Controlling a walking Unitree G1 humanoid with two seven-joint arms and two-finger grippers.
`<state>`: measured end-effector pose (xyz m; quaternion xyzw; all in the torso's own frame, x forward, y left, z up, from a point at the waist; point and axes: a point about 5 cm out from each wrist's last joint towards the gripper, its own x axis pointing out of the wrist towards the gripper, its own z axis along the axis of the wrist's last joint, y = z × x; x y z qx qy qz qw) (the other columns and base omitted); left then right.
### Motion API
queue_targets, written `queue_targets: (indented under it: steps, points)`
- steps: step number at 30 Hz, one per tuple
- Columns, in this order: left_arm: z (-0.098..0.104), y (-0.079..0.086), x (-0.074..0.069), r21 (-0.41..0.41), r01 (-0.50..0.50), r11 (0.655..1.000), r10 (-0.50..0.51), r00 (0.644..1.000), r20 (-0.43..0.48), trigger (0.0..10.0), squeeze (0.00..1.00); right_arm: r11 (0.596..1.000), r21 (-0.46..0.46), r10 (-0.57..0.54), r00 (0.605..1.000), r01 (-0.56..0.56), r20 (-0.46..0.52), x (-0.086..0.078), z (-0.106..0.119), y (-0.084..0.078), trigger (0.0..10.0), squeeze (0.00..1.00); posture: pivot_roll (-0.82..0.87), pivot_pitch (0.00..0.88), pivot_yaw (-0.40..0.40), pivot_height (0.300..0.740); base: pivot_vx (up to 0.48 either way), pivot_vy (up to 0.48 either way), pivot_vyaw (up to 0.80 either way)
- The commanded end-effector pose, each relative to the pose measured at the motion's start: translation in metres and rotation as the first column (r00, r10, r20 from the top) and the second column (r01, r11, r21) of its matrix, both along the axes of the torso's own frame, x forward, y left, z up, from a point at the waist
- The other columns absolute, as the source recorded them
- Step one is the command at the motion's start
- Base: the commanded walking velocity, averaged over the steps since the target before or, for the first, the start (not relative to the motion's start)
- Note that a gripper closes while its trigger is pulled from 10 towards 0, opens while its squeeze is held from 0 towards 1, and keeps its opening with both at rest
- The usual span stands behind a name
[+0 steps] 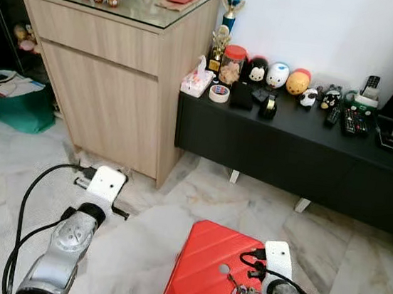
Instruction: Hang keys on a hook
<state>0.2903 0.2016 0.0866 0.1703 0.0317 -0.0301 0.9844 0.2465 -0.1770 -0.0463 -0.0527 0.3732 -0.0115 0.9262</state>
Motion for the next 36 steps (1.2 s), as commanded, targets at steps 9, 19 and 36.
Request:
queue_targets:
  steps: [9, 19, 36]
  points:
    - [-0.022, 0.000, -0.019, -0.101, -0.098, 0.990, 0.096, 0.995, -0.023, 10.0, 0.00, 0.994, 0.047, -0.094, 0.993, 0.098, -0.072, -0.031, -0.020, -0.005, 10.0, 0.00, 0.06, 0.000, -0.085, 0.740, 0.000, 0.000, 0.00]
    - [-0.028, -0.024, -0.014, -0.124, -0.024, 0.992, 0.021, 0.999, -0.028, 10.0, 0.00, 0.999, 0.001, -0.033, 0.984, 0.034, -0.176, -0.063, -0.038, -0.007, 10.0, 0.00, 0.05, 0.000, -0.082, 0.740, 0.000, 0.000, 0.00]
    - [-0.025, -0.023, -0.006, -0.129, 0.013, 0.992, -0.014, 1.000, -0.008, 10.0, 0.00, 0.996, 0.030, -0.076, 0.976, 0.084, -0.206, -0.070, -0.041, -0.009, 10.0, 0.00, 0.04, 0.000, -0.050, 0.740, 0.000, 0.000, 0.00]
